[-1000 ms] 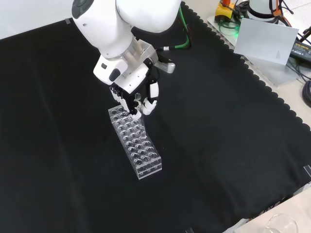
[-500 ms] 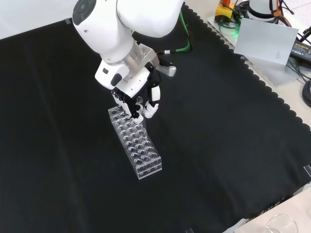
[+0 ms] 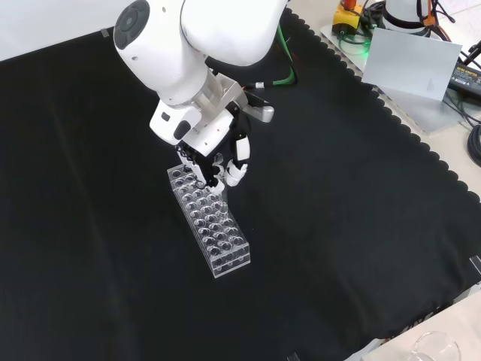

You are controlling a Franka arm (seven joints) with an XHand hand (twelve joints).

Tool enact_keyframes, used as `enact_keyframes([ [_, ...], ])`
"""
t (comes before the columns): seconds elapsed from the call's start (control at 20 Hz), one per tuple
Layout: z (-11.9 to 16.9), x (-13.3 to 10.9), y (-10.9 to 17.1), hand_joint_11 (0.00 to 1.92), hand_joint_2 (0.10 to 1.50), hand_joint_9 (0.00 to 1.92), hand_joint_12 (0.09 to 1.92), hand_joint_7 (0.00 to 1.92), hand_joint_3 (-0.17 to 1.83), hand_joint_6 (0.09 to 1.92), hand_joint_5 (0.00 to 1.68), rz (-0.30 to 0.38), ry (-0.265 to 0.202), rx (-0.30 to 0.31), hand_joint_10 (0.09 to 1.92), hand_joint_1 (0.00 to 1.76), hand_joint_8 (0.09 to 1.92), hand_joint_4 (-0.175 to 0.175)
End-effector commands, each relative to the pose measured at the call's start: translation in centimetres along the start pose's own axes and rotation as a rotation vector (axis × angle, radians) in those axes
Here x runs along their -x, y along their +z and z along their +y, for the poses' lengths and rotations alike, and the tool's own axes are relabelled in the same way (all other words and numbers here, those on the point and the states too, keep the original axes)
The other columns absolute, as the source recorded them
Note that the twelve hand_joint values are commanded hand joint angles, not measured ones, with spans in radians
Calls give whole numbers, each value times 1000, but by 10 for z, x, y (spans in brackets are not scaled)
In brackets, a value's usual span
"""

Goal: Put the test tube back in the rack.

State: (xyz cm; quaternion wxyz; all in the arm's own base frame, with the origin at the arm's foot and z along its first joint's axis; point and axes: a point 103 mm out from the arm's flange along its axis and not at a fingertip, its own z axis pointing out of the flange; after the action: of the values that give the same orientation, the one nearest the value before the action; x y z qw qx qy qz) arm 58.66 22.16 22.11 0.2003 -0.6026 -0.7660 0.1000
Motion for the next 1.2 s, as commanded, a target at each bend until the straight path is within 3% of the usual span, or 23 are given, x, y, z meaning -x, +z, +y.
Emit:
enact_keyframes([
  [0.05, 1, 3, 2, 1248, 660, 1543, 1183, 1391, 608, 134, 1385, 5, 3, -6, 897, 1334, 713, -175],
  [1.2, 7, 0, 19, 1246, 660, 1542, 1183, 1391, 608, 132, 1385, 14, -13, -30, 898, 1334, 711, -175],
])
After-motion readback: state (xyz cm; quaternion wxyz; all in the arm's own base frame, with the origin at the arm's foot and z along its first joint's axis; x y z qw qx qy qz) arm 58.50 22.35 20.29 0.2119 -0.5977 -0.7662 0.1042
